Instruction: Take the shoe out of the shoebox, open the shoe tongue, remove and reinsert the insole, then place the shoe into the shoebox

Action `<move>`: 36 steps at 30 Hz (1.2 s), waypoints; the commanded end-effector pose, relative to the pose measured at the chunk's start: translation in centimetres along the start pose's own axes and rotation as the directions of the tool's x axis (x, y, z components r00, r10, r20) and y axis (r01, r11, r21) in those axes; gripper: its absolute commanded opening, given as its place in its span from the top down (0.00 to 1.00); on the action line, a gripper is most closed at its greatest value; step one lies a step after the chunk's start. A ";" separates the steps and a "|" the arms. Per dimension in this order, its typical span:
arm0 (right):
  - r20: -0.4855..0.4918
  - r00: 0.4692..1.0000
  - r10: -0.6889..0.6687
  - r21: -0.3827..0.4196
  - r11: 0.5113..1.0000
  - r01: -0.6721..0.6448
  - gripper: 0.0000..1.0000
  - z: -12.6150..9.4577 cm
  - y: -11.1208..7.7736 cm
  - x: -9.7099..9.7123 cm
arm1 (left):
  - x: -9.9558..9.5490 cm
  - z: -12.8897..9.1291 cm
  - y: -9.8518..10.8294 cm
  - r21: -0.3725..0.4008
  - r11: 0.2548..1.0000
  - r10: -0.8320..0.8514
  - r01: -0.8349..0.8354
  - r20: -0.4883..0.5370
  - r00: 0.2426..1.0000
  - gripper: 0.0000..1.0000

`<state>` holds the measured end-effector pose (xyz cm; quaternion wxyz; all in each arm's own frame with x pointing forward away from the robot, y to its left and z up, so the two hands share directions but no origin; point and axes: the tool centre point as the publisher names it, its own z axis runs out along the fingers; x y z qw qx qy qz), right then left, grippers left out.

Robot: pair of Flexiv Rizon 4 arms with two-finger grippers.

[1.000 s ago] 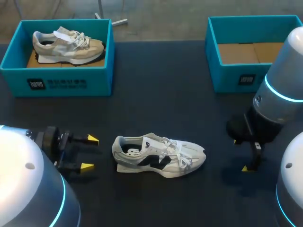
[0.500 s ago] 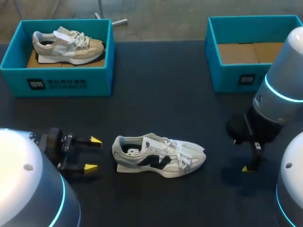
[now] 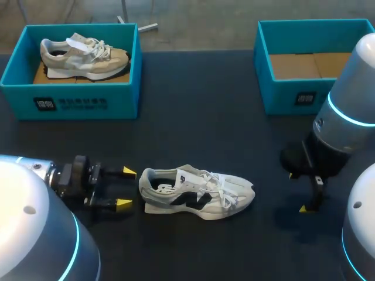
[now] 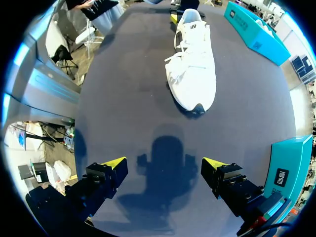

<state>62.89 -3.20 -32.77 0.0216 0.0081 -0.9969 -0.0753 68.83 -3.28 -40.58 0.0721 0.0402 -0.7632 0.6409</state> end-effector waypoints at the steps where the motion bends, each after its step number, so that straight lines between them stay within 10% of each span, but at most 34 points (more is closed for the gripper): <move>1: 0.002 1.000 0.001 0.001 1.000 -0.001 0.00 0.1 0.0 0.1 | -0.5 0.6 0.0 -0.009 1.000 -0.003 0.003 -0.014 1.000 0.00; 36: 0.002 1.000 0.001 0.001 1.000 -0.001 0.00 0.1 0.0 0.1 | 0.8 5.1 0.1 -0.040 0.999 0.028 -0.029 -0.039 0.999 0.00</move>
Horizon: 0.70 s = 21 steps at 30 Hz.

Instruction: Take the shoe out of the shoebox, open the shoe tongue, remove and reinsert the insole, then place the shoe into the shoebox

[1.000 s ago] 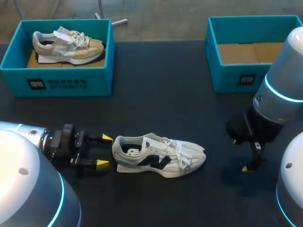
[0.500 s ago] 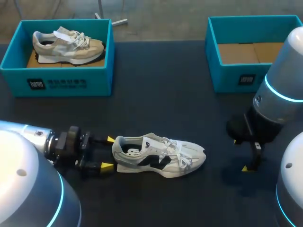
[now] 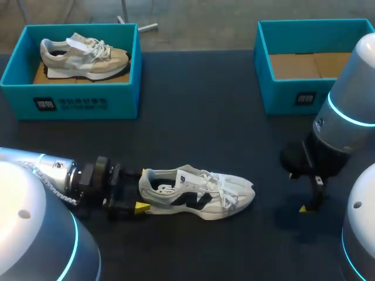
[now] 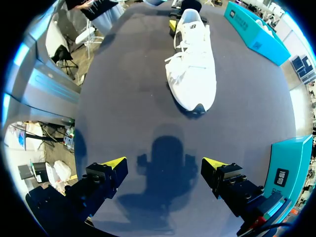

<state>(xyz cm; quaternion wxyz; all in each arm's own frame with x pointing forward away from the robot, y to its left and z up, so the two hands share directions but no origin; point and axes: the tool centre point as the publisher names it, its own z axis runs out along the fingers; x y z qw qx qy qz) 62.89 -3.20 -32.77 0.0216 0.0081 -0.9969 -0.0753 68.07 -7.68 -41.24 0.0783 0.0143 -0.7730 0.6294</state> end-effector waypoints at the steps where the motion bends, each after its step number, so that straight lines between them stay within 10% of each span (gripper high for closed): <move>1: 0.002 1.000 0.000 0.001 1.000 0.000 0.00 0.1 0.0 0.1 | 0.3 0.7 0.1 -0.007 1.000 -0.003 0.003 0.002 1.000 0.00; 21: 0.002 1.000 0.000 0.001 1.000 0.000 0.00 0.1 0.0 0.1 | -0.2 2.0 0.2 0.005 1.000 -0.010 0.010 0.049 0.999 0.00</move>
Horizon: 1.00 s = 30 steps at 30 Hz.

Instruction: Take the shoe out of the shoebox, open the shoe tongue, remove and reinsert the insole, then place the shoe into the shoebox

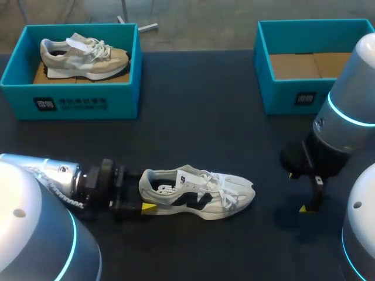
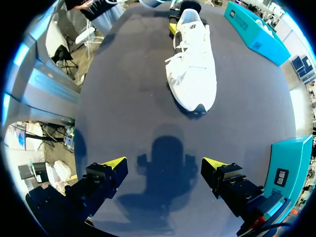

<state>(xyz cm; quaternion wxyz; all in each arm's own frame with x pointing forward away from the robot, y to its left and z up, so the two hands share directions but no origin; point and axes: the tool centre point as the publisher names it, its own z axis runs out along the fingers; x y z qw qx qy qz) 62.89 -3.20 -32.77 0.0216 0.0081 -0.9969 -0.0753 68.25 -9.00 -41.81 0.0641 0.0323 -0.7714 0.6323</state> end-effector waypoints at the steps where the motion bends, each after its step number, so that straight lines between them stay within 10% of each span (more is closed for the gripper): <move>1: 0.002 1.000 0.001 0.001 1.000 -0.001 0.00 0.1 0.0 0.1 | 0.2 0.7 0.0 -0.006 1.000 0.000 0.000 0.005 1.000 0.00; 30: 0.002 1.000 0.001 0.001 1.000 -0.001 0.00 0.1 0.0 0.1 | 0.1 2.3 0.3 -0.013 1.000 -0.008 0.008 0.036 0.999 0.00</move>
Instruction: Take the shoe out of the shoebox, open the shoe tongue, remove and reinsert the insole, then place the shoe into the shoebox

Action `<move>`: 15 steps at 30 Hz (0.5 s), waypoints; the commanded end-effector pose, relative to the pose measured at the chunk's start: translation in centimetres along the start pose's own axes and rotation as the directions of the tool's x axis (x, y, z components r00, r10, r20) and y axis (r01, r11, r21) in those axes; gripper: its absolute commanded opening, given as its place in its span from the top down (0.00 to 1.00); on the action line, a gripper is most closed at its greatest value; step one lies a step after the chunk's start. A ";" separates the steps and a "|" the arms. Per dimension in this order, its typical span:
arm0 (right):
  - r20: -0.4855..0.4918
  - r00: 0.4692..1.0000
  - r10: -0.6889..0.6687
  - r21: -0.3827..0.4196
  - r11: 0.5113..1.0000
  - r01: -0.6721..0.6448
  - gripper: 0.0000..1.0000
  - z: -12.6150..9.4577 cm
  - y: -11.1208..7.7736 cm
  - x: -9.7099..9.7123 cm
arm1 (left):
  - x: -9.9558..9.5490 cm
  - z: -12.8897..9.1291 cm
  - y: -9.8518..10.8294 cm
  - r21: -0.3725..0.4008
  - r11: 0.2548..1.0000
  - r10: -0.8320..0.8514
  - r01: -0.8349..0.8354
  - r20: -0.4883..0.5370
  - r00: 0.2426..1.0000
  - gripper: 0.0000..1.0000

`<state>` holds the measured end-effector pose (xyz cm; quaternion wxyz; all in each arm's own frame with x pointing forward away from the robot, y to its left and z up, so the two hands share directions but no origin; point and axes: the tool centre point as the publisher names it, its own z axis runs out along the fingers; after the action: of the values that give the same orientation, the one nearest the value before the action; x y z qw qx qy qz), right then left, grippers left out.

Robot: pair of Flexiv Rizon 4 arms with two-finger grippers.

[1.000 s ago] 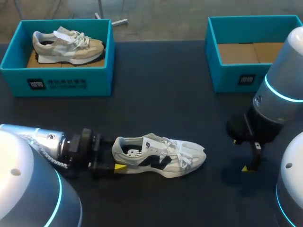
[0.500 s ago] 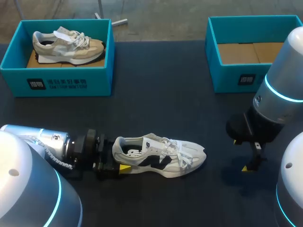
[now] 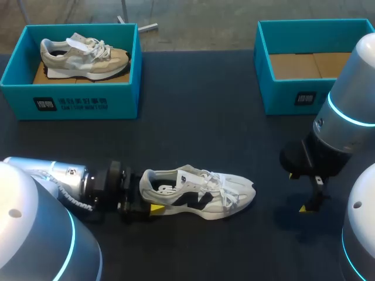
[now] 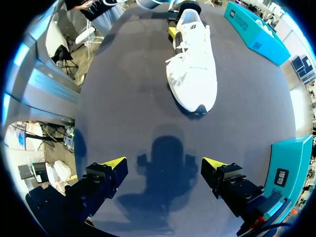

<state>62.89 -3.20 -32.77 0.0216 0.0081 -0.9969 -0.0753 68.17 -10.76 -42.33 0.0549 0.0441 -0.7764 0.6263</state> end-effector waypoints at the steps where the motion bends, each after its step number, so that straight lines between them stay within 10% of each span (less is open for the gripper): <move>1: 0.002 1.000 0.000 0.001 1.000 0.000 0.00 0.1 0.0 0.1 | 0.2 0.4 0.2 0.000 1.000 -0.001 0.001 0.006 1.000 0.00; 6: 0.002 1.000 0.000 0.001 1.000 0.000 0.00 0.1 0.0 0.1 | 0.2 0.2 0.2 -0.001 1.000 0.007 -0.007 0.006 1.000 0.04; 7: 0.002 1.000 0.000 0.001 1.000 0.000 0.00 0.1 0.0 0.1 | 0.2 0.2 0.2 -0.002 1.000 0.009 -0.009 0.007 1.000 0.21; 8: 0.002 1.000 0.000 0.001 1.000 0.000 0.00 0.1 0.0 0.1 | 0.2 0.1 0.3 -0.004 1.000 0.011 -0.011 0.007 1.000 0.62; 11: 0.002 1.000 0.000 0.001 1.000 0.000 0.00 0.1 0.0 0.1 | 0.1 0.1 0.3 -0.009 1.000 0.019 -0.019 0.005 1.000 0.99; 15: 0.002 1.000 0.000 0.001 1.000 0.000 0.00 0.1 0.0 0.1 | 0.0 0.0 0.3 -0.012 0.999 0.030 -0.030 -0.001 1.000 1.00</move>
<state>62.89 -3.20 -32.77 0.0216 0.0081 -0.9969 -0.0753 68.12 -10.75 -42.42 0.0458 0.0325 -0.7799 0.6233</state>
